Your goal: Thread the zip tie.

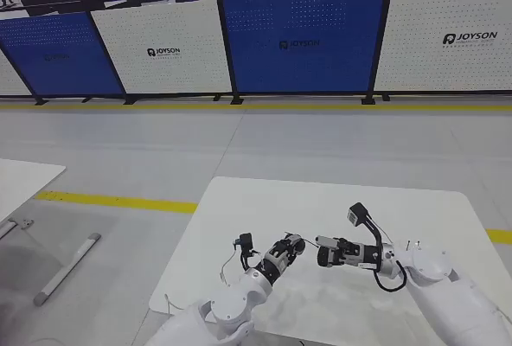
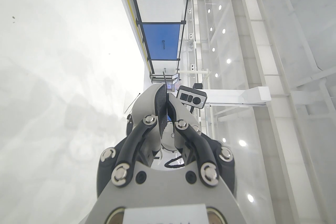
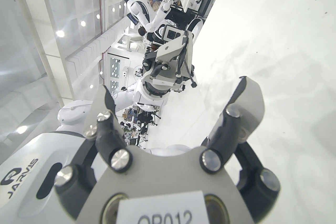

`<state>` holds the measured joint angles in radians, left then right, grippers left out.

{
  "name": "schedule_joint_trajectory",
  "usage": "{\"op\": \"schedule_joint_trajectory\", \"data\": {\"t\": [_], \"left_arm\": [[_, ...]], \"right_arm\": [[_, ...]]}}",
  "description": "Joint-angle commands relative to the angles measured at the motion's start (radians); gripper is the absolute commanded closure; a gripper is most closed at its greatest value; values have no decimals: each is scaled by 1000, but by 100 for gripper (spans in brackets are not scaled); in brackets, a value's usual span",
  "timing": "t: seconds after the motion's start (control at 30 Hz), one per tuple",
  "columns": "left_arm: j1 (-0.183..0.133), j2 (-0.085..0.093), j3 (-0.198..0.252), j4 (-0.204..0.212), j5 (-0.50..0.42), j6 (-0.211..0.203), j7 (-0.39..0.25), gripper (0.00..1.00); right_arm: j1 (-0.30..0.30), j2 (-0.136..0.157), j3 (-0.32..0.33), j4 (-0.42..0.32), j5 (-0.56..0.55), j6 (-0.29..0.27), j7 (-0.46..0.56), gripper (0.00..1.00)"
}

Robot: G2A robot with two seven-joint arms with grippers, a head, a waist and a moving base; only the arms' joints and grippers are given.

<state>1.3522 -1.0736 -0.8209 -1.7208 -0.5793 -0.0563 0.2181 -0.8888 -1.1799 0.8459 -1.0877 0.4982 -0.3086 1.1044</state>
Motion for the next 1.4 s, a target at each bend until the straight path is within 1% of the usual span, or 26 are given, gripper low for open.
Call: {"op": "schedule_joint_trajectory", "data": {"t": [0.0,0.03,0.1,0.17,0.2,0.33,0.43,0.47,0.5,0.63,0.7,0.73,0.77,0.8,0.83,0.87,1.07,1.1,1.13,1.17,1.37], "left_arm": [[4,-1,-6,-2,3,1,-4,100],[8,-2,-10,-3,4,1,-8,100],[14,-3,-16,-5,4,1,-18,100],[21,-4,-23,-8,8,2,-25,100],[23,-5,-26,-9,10,2,-27,100],[34,-8,-36,-13,18,2,-37,100],[41,-10,-43,-17,24,3,-44,100],[43,-11,-45,-17,25,4,-45,100],[45,-12,-48,-18,27,4,-47,100],[51,-16,-56,-19,33,5,-53,100],[54,-18,-58,-19,36,6,-56,100],[55,-19,-60,-19,38,6,-57,100],[57,-20,-62,-19,40,6,-58,100],[58,-21,-63,-19,41,6,-58,100],[59,-22,-65,-19,43,6,-59,100],[61,-23,-66,-20,44,6,-59,100],[69,-29,-75,-21,54,6,-59,100],[70,-31,-76,-22,58,8,-55,92],[71,-31,-76,-24,66,15,-51,40],[71,-32,-76,-24,70,17,-50,0],[71,-32,-76,-24,70,17,-50,0]], "right_arm": [[-2,1,5,-1,-2,5,0,54],[-3,1,8,-1,-1,7,0,55],[-5,0,12,0,1,11,3,61],[-5,-1,15,4,6,16,7,64],[-4,-2,15,6,7,18,8,67],[1,-6,15,15,11,24,13,67],[6,-10,13,23,11,33,17,70],[7,-11,12,25,10,34,17,73],[8,-13,11,28,10,35,18,74],[12,-17,10,36,9,40,22,73],[14,-18,11,39,8,41,23,75],[14,-20,11,41,7,42,24,82],[15,-20,11,42,7,43,24,86],[15,-21,11,43,7,44,25,88],[16,-22,12,45,6,45,25,96],[16,-23,12,46,6,45,26,100],[18,-27,13,54,3,47,29,100],[18,-28,14,54,2,47,30,100],[19,-28,14,55,-1,47,31,100],[20,-29,14,56,-5,48,34,100],[21,-30,15,58,-6,52,40,100]]}}
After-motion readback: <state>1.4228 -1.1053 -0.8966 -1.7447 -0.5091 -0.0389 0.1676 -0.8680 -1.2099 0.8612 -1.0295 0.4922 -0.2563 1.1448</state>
